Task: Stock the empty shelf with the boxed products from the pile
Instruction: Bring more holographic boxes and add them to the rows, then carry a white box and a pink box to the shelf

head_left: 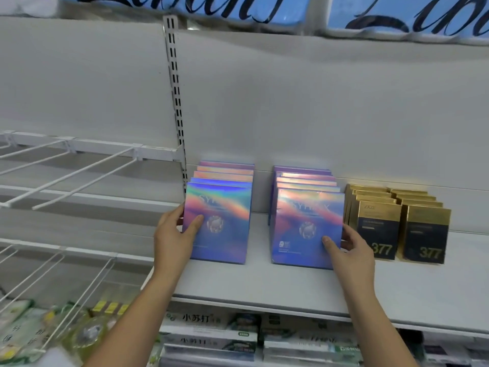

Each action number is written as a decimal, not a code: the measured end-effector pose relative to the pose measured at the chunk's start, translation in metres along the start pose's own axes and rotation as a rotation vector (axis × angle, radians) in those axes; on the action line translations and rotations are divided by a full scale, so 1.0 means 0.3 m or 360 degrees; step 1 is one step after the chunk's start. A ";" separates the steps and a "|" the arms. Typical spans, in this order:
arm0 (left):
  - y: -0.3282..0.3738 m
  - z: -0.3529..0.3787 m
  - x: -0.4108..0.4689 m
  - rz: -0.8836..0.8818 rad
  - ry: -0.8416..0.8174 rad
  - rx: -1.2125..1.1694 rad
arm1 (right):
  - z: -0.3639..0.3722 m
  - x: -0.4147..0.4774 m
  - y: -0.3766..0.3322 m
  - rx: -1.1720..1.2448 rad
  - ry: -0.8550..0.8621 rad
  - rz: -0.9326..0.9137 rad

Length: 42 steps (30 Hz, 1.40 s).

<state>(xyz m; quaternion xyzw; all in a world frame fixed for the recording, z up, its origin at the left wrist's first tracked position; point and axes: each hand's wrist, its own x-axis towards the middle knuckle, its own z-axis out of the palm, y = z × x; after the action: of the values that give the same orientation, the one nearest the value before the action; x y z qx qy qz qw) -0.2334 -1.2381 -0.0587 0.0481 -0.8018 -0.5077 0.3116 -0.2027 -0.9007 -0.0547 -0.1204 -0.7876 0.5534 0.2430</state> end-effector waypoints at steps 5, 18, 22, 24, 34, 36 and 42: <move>0.089 -0.059 -0.021 -0.0051 0.0027 -0.0287 | -0.053 -0.045 -0.129 0.0222 0.0030 -0.0108; 0.365 0.055 -0.241 0.0333 -0.0967 -0.0868 | -0.141 -0.294 -0.304 0.0452 -0.0211 -0.0460; 0.441 0.190 -0.341 0.0363 -0.1182 -0.0927 | -0.304 -0.341 -0.266 0.0351 -0.0029 -0.0441; 0.493 0.252 -0.413 0.0348 -0.1274 -0.0972 | -0.414 -0.365 -0.249 0.0316 0.0059 -0.0416; 0.899 0.654 -0.948 0.0373 -0.1620 -0.1151 | -1.128 -0.479 -0.041 0.0217 0.0441 -0.0284; 0.986 0.749 -1.090 0.0334 -0.1672 -0.1207 | -1.300 -0.501 0.020 0.0211 0.0486 -0.0236; 1.213 1.019 -1.426 0.0274 -0.1768 -0.1265 | -1.739 -0.525 0.180 0.0206 0.0627 -0.0123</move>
<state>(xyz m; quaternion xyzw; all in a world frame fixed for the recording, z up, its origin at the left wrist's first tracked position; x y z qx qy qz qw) 0.0287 -0.6555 -0.0330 -0.4009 -0.5965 -0.6862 -0.1124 0.1967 -0.5293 -0.0036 -0.1800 -0.6917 0.5588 0.4206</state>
